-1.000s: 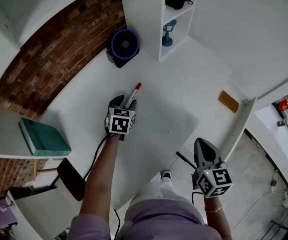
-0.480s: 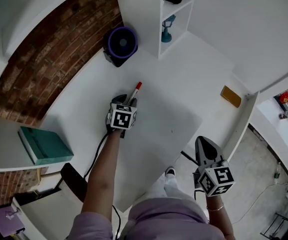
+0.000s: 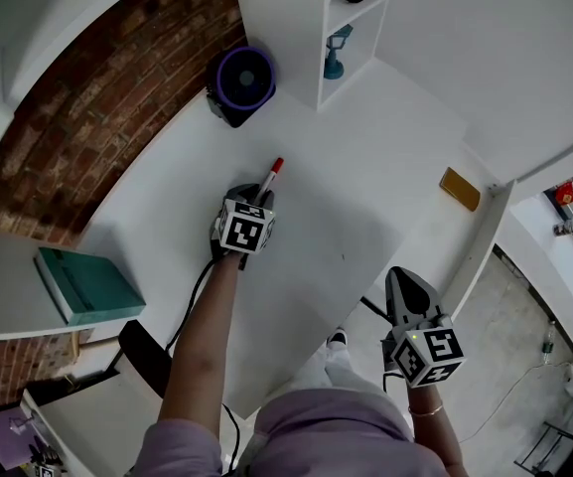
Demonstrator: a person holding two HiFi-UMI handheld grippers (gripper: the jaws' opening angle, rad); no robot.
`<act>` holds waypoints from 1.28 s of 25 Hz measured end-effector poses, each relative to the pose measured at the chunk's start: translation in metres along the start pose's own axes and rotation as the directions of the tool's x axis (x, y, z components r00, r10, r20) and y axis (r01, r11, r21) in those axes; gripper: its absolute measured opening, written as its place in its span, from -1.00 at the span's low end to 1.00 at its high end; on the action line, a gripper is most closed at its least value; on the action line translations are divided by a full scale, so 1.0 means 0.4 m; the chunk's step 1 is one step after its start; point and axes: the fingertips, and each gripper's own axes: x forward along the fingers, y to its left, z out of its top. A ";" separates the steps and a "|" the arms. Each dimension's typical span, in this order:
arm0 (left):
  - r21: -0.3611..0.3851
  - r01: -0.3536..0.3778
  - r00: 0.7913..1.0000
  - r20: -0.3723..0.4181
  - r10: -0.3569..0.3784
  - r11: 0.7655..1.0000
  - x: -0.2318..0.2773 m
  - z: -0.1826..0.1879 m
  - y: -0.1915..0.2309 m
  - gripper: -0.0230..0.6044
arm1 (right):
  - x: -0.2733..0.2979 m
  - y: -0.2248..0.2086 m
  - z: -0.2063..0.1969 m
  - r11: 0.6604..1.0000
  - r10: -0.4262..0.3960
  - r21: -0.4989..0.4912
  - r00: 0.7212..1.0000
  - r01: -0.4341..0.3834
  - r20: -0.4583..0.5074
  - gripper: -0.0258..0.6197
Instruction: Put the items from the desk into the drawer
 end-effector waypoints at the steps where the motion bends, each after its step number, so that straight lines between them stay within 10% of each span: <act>1: 0.005 0.006 1.000 -0.004 -0.006 1.000 0.001 -0.001 -0.003 -0.60 | -0.002 -0.001 0.000 1.000 -0.002 0.000 1.000 0.002 0.000 -0.91; 32: 0.034 0.159 0.973 0.166 -0.162 0.987 -0.160 0.144 -0.318 -0.72 | -0.135 -0.079 -0.013 0.992 -0.121 0.050 0.991 0.118 0.060 -0.91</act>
